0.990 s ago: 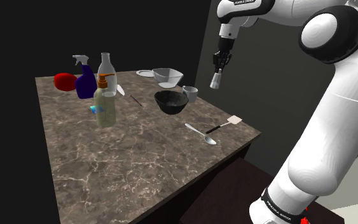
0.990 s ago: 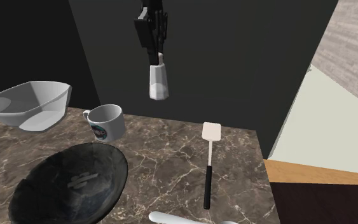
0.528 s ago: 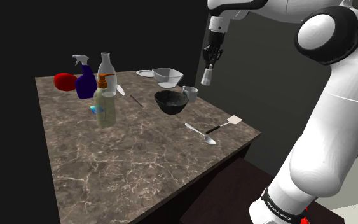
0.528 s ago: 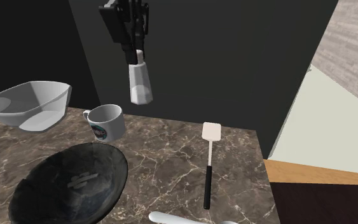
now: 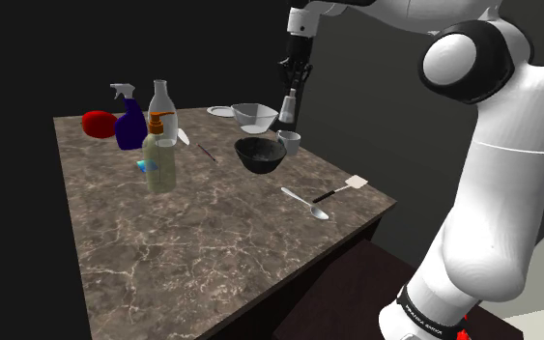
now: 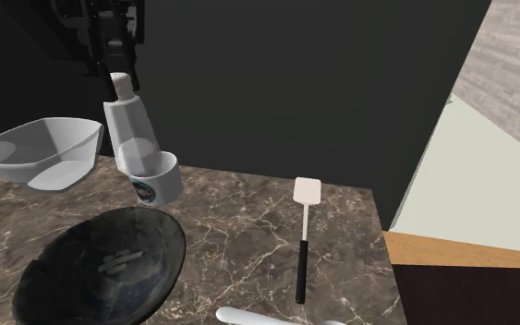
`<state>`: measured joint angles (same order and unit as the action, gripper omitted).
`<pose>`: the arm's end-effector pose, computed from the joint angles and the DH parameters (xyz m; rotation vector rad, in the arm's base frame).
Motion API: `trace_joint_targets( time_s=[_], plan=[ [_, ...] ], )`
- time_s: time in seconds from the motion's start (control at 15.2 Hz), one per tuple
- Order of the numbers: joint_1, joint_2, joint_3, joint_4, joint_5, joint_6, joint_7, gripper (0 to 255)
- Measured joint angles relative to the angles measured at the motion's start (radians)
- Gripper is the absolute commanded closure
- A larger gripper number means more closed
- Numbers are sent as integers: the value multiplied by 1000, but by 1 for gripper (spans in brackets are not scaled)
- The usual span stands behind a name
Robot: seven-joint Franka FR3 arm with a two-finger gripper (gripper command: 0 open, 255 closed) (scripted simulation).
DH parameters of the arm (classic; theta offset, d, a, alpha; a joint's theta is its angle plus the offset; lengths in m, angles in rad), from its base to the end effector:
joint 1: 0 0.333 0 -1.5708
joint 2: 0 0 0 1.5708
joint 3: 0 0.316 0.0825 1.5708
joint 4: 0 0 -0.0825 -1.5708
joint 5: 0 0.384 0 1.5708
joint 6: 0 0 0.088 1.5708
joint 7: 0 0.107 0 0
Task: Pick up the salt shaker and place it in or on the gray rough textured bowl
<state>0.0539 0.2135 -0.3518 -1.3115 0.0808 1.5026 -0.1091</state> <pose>0.5925 -0.1455 0.6221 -3.1200 0.2763 0.0128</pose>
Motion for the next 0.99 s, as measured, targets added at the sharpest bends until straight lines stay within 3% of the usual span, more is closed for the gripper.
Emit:
trace_joint_targets(
  time_s=[0.46, 0.99],
  plan=[
    [34, 158, 39, 264, 42, -108, 102, 255],
    [58, 113, 41, 96, 27, 15, 108, 255]
  ],
)
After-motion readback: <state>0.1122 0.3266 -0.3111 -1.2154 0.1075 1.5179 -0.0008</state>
